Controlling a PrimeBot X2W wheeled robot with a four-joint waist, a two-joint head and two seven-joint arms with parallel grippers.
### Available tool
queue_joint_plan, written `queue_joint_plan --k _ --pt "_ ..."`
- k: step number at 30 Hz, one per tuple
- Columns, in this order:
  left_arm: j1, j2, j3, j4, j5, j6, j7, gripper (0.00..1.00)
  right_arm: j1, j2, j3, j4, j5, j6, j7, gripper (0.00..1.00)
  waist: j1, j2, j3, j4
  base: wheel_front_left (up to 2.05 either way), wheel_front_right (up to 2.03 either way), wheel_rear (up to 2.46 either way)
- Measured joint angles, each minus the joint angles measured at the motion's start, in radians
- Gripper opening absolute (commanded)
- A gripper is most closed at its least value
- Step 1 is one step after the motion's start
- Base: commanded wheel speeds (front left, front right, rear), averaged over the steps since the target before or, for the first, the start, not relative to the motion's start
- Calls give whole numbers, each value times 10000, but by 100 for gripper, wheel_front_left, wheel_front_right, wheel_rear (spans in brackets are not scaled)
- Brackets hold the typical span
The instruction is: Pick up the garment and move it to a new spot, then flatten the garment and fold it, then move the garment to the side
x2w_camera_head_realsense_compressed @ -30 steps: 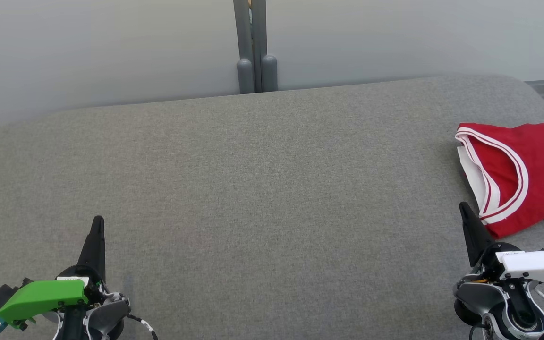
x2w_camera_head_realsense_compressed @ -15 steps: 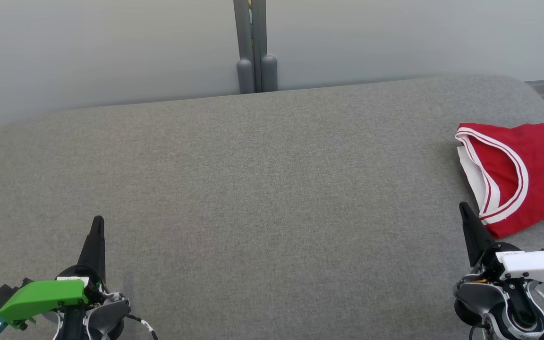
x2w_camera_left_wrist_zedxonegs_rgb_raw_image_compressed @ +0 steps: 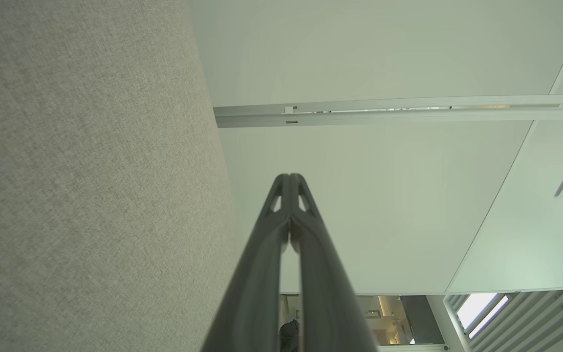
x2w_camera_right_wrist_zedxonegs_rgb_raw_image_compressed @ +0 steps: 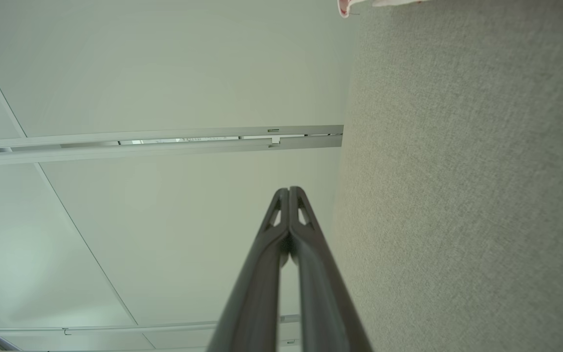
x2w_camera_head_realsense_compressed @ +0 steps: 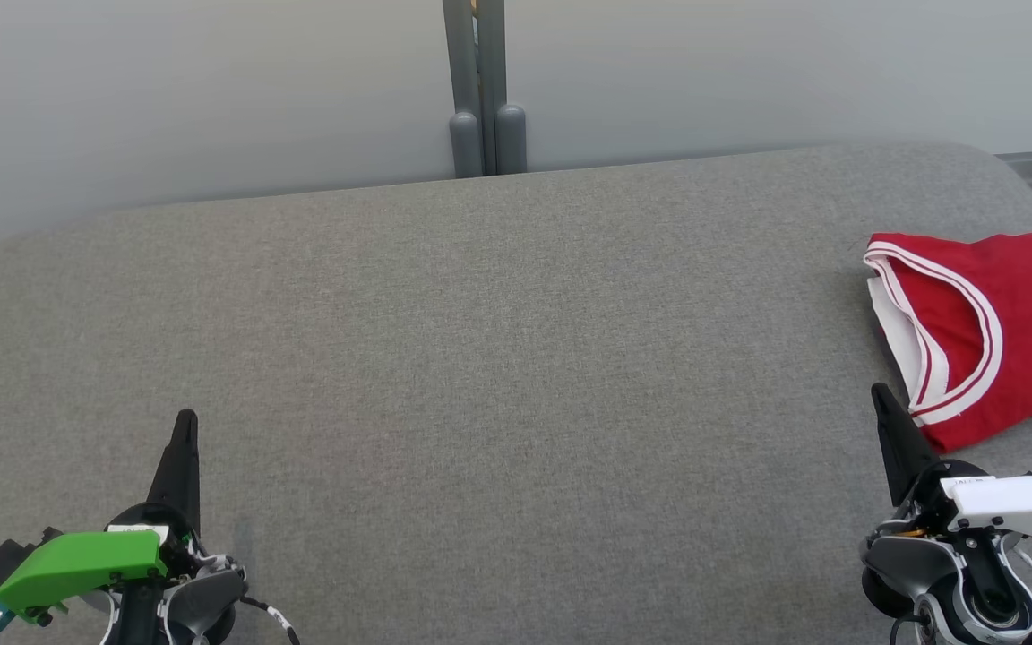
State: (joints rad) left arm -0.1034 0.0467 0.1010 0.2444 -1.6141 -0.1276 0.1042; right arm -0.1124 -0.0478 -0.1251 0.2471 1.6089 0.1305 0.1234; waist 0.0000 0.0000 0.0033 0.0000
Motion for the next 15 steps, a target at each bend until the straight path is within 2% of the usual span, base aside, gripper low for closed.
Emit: queue_joint_plan --k 15 --pt "0 2 0 0 0 0 0 0 0 0 0 0 0 0 0 0 0 0 0 0 0 0 0"
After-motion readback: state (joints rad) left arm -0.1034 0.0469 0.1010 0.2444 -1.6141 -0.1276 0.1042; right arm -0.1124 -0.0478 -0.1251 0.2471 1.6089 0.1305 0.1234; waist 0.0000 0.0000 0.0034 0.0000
